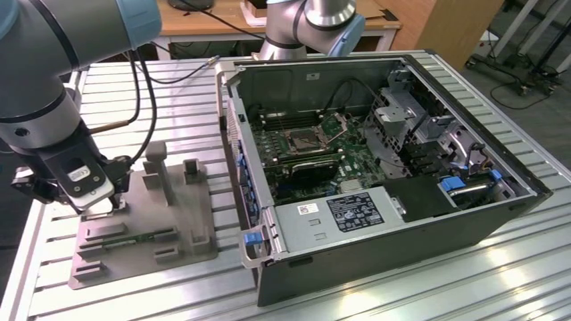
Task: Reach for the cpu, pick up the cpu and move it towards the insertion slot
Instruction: 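Pick up the cpu and move it towards the insertion slot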
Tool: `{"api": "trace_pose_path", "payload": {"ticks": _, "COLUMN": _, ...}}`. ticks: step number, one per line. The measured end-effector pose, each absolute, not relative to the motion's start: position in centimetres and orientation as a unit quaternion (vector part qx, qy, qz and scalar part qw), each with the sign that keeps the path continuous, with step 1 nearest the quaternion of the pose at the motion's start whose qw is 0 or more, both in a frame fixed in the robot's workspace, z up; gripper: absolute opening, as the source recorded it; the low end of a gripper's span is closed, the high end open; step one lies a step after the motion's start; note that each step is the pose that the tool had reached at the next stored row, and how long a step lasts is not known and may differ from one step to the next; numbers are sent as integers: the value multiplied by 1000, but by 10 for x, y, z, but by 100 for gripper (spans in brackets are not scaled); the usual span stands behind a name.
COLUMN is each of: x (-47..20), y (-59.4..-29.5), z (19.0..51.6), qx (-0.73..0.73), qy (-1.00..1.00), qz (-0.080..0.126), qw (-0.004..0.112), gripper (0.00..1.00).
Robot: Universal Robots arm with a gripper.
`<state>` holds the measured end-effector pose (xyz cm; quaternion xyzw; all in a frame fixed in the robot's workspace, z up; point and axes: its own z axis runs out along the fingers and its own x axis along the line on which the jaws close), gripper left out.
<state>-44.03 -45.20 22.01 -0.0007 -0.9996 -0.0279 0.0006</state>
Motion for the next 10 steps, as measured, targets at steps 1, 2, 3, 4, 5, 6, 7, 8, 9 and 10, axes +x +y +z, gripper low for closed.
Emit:
{"api": "trace_pose_path", "payload": {"ticks": 1, "x": -440, "y": -452, "z": 221, "qx": -1, "qy": -1000, "qz": -28, "qw": 1, "gripper": 55}}
{"api": "trace_pose_path", "payload": {"ticks": 2, "x": -440, "y": -452, "z": 221, "qx": -1, "qy": -1000, "qz": -28, "qw": 1, "gripper": 55}}
{"api": "trace_pose_path", "payload": {"ticks": 3, "x": -440, "y": -452, "z": 222, "qx": -1, "qy": -1000, "qz": -28, "qw": 1, "gripper": 55}}
{"api": "trace_pose_path", "payload": {"ticks": 4, "x": -440, "y": -452, "z": 222, "qx": -1, "qy": -1000, "qz": -28, "qw": 1, "gripper": 55}}
{"api": "trace_pose_path", "payload": {"ticks": 5, "x": -440, "y": -452, "z": 222, "qx": -1, "qy": -1000, "qz": -28, "qw": 1, "gripper": 55}}
{"api": "trace_pose_path", "payload": {"ticks": 6, "x": -440, "y": -452, "z": 222, "qx": -1, "qy": -1000, "qz": -28, "qw": 1, "gripper": 55}}
{"api": "trace_pose_path", "payload": {"ticks": 7, "x": -440, "y": -452, "z": 222, "qx": -1, "qy": -1000, "qz": -28, "qw": 1, "gripper": 55}}
{"api": "trace_pose_path", "payload": {"ticks": 8, "x": -440, "y": -452, "z": 222, "qx": -1, "qy": -1000, "qz": -28, "qw": 1, "gripper": 55}}
{"api": "trace_pose_path", "payload": {"ticks": 9, "x": -440, "y": -452, "z": 222, "qx": -1, "qy": -1000, "qz": -28, "qw": 1, "gripper": 55}}
{"api": "trace_pose_path", "payload": {"ticks": 10, "x": -440, "y": -452, "z": 222, "qx": -1, "qy": -1000, "qz": -28, "qw": 1, "gripper": 55}}
